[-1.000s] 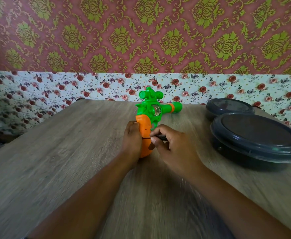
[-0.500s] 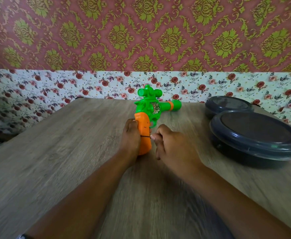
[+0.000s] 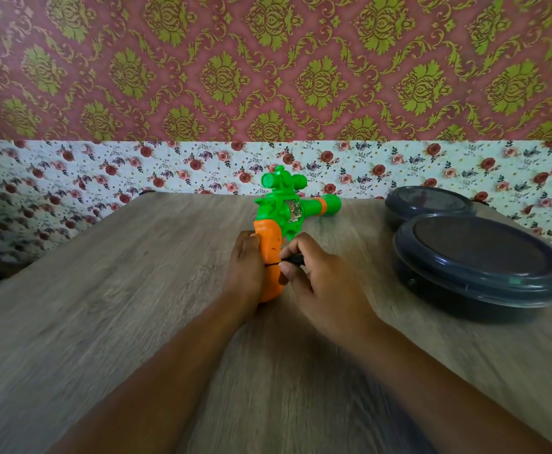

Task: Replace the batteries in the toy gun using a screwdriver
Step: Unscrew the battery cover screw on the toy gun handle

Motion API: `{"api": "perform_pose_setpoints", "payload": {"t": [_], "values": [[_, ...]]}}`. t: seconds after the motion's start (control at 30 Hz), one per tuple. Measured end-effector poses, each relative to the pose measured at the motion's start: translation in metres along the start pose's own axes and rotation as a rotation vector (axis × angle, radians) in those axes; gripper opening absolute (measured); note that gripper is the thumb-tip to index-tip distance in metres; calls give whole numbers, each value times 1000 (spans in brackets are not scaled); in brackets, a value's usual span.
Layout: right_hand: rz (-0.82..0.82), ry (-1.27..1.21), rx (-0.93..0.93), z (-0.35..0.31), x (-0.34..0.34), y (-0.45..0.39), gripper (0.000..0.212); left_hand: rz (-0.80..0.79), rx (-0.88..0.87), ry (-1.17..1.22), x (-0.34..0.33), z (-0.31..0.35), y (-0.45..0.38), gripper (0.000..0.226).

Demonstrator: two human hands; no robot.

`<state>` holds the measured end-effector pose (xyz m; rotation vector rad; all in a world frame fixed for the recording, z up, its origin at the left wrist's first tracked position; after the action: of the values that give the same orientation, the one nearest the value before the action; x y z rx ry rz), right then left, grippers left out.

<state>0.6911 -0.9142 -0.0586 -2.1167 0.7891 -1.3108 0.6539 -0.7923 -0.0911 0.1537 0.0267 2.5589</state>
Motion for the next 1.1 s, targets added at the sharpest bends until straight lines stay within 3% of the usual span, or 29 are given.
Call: {"api": "perform_pose_setpoints", "payload": {"t": [0.07,0.13,0.27,0.43,0.67,0.8,0.87,0.93,1.1], "values": [[-14,116,7,0,1,1,34,-12,29,-5,-1,-2,0,32],[-49,229,-24,2,4,2,41,-3,40,-4,0,-1,1,32],[-67,283,-50,5,4,0,29,-5,48,25,-1,-2,1,32],[-72,148,-32,3,-1,-1,5,-18,90,85,-1,-4,-2,31],[-89,24,-56,-1,-6,1,7,-39,174,144,0,-7,0,37],[-125,238,-85,-6,0,2,35,-42,164,90,0,-5,1,31],[-157,335,-92,-3,2,2,38,-52,143,95,-2,-4,3,31],[-169,327,-94,-1,1,3,33,-66,162,108,-3,-4,3,50],[-122,205,-72,1,-1,1,9,-64,190,171,-3,-4,0,37]]}}
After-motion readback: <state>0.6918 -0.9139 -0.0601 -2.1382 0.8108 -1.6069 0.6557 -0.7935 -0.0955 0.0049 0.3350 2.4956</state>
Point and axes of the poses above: each hand's wrist, its own y-axis away from the middle knuckle, its own x-axis out of the back of the hand, z = x × y, the point moved 5 cm from there along -y, towards the middle knuckle, and after that the axes turned 12 degrees about x, right-handed, at the moved point
